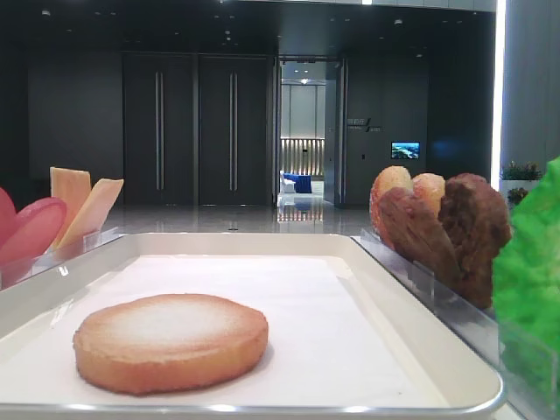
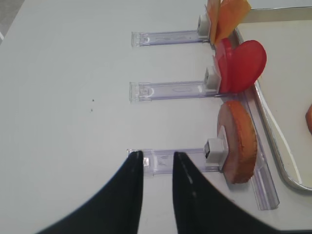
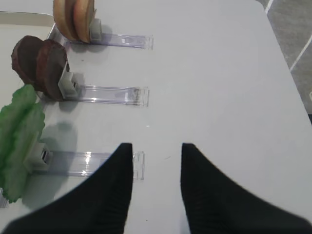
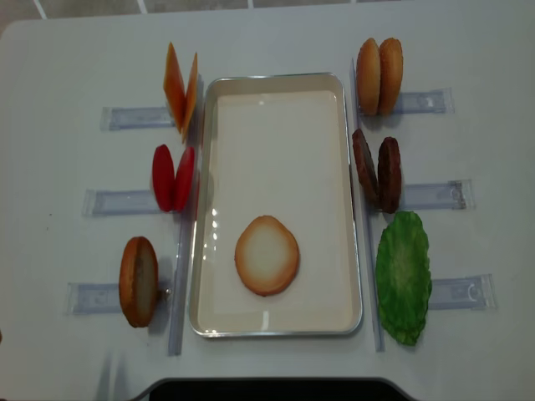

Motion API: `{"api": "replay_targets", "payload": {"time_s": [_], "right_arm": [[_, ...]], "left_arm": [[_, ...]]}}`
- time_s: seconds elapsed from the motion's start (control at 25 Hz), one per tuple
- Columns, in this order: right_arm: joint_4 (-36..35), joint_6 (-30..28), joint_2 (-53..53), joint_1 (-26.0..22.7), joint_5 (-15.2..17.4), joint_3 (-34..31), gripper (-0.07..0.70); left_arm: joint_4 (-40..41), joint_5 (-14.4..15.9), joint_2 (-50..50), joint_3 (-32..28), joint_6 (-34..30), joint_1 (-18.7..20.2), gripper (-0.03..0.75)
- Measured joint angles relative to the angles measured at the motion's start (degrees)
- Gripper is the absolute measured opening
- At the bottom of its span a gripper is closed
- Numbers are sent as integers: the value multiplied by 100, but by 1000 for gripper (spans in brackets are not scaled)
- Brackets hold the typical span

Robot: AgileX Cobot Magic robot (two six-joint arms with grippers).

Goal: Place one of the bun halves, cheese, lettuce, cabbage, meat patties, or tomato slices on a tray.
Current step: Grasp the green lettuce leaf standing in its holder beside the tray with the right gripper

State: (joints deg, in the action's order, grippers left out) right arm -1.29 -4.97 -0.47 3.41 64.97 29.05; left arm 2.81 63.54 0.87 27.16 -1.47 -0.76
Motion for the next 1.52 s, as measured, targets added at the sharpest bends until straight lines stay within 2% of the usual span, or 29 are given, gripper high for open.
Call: {"api": "replay_targets", "payload": {"time_s": [1.28, 1.52], "right_arm": [[-276, 0, 0, 0, -12, 0, 235], [-291, 0, 7, 0, -51, 370, 235]], "left_arm": [[0, 0, 0, 0, 0, 0, 159], [0, 0, 0, 0, 0, 0, 159]]}}
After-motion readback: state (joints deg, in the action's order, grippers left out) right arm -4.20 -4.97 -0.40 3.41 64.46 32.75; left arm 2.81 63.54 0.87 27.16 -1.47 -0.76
